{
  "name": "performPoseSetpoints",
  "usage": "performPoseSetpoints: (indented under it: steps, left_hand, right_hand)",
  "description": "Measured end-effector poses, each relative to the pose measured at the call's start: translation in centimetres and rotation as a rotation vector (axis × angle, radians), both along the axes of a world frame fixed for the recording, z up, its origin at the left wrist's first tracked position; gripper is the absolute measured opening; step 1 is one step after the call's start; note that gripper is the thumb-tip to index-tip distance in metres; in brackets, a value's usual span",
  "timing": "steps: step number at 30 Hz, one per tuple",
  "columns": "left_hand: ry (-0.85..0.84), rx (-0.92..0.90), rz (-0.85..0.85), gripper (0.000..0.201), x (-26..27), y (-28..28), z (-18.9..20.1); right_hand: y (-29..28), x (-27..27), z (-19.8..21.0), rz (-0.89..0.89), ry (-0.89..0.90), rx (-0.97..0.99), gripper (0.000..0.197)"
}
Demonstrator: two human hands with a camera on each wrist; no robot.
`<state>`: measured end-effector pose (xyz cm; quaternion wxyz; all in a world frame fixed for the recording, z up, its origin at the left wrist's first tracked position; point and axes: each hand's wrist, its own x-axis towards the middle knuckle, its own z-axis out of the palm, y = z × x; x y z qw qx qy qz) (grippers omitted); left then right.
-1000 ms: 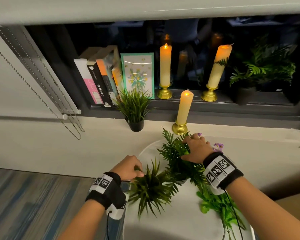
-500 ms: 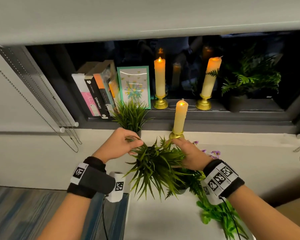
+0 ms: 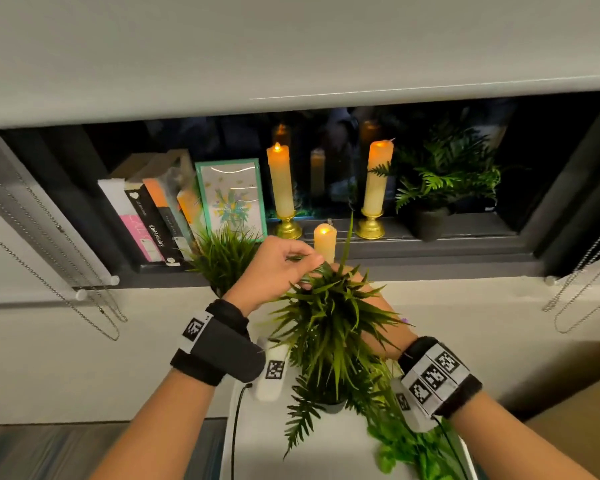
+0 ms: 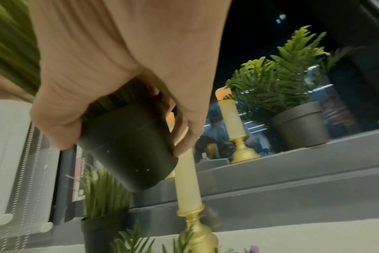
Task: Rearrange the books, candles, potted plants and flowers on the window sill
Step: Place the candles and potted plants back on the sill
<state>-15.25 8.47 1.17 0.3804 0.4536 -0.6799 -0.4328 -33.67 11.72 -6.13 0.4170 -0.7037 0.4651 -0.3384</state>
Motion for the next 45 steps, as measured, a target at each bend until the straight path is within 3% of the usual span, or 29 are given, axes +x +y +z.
performPoseSetpoints:
  steps: [4, 6, 8, 13, 15, 18, 27, 40, 45]
  left_hand:
    - [0.070, 0.004, 0.117, 0.017, -1.2, -1.8, -2.0]
    - [0.029, -0.002, 0.176, 0.015, -1.2, -2.9, -3.9]
    - [-0.086, -0.017, 0.235, 0.014, -1.3, -4.0, -6.2]
    - [-0.296, 0.131, 0.277, 0.059, -3.0, -5.8, -9.4]
    - [-0.350, 0.150, 0.260, 0.071, -3.7, -6.4, -10.2]
    - [-0.417, 0.139, 0.270, 0.077, -4.4, -7.5, -11.1]
    - [-0.481, 0.086, 0.369, 0.051, -5.1, -9.2, -13.5]
    - [-0.369, 0.067, 0.392, 0.047, -3.0, -9.5, -14.2]
    - [-0.356, 0.083, 0.385, 0.048, -2.5, -9.5, -14.5]
  right_hand:
    - [-0.6, -3.3, -1.5, -0.036, 0.085, -0.040, 0.054]
    - [-1.9, -5.4, -3.0, -0.148, 0.076, 0.077, 0.042]
    - [-2.8, -6.8, -4.0, -0.200, 0.207, 0.122, 0.032]
    - [-5.8, -8.2, -6.1, -0.412, 0.273, 0.018, 0.041]
    - [-6.9, -8.2, -6.9, -0.487, 0.238, 0.034, 0.059]
    - [-7.9, -7.6, -7.3, -0.597, 0.215, 0.047, 0.065]
    - [-11.0, -4.9, -9.8, -0.677, 0.017, 0.139, 0.082]
    - [-11.9, -2.4, -9.1, -0.610, -0.088, 0.036, 0.075]
    - [-11.9, -1.0, -10.4, -0.559, -0.025, 0.094, 0.077]
